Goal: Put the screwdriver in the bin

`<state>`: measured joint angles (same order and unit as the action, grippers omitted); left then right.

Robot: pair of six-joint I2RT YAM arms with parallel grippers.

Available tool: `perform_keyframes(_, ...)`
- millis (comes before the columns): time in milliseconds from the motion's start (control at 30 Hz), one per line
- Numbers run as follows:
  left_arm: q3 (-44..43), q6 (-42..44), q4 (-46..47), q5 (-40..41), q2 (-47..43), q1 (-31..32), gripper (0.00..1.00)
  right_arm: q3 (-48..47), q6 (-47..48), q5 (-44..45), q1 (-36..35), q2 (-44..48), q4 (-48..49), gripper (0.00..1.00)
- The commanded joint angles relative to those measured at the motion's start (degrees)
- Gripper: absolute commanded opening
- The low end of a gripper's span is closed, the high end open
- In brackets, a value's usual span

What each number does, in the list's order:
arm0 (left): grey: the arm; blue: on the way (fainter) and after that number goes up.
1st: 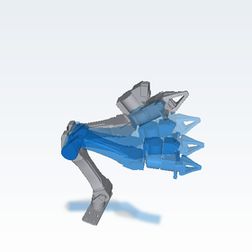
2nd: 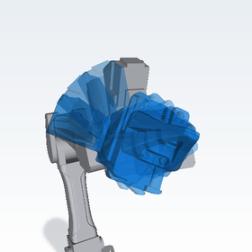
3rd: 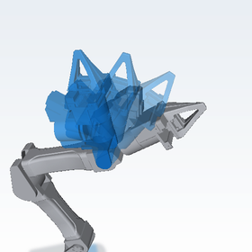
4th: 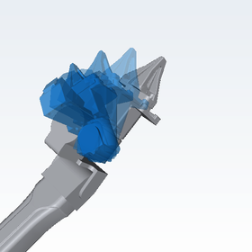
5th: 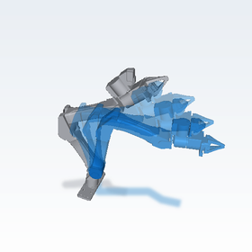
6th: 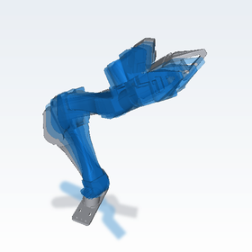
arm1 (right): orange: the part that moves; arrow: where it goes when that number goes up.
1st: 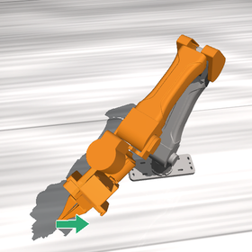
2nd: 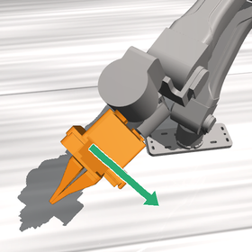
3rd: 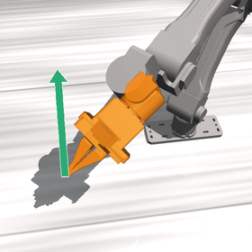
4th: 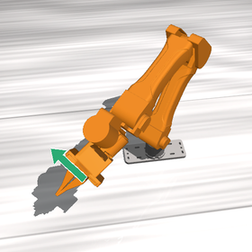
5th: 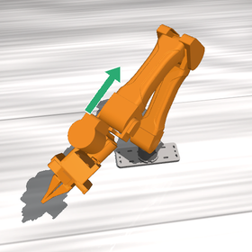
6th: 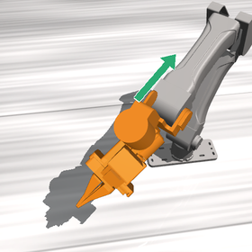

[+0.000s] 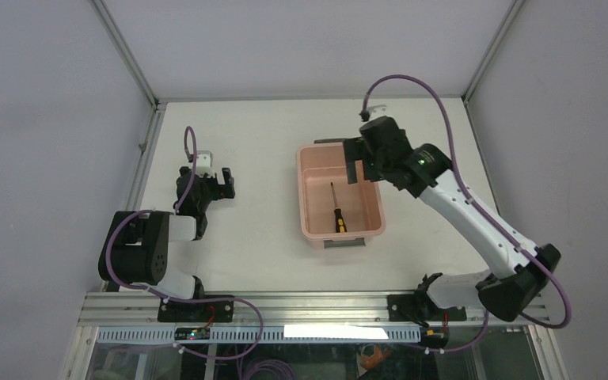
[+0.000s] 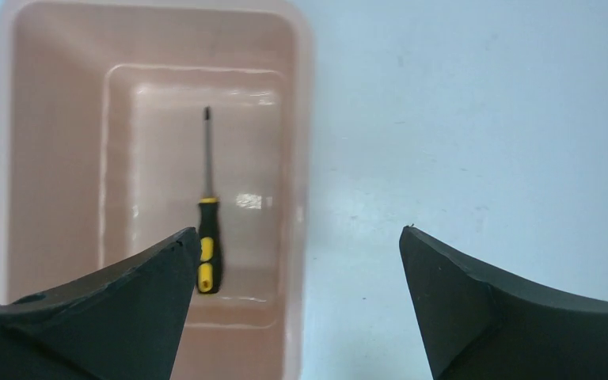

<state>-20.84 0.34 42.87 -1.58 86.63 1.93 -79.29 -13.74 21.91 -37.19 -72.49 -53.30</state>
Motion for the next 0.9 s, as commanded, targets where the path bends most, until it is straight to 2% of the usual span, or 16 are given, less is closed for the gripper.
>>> perform_keyframes(0,-1.03,-0.87,3.53,-0.52,-0.25,0.56,0.99,11.15,4.97,-2.68,9.67,8.31,12.9,0.99)
perform_keyframes(200,-0.97,-0.87,3.53,-0.53,-0.3,0.59,0.99,26.9,3.93,-4.89,18.24,15.51,23.18,0.99)
perform_keyframes(467,-1.01,-0.87,3.53,-0.51,-0.23,0.58,0.99,45.14,-3.11,-2.93,21.54,19.22,37.42,0.99)
perform_keyframes(667,-1.04,-0.87,3.54,-0.48,-0.24,0.56,0.99,47.29,-4.76,-0.76,21.55,17.93,38.18,0.99)
perform_keyframes(867,-1.04,-0.87,3.56,-0.51,-0.24,0.59,0.99,48.16,-4.4,-3.32,21.55,18.99,40.31,0.99)
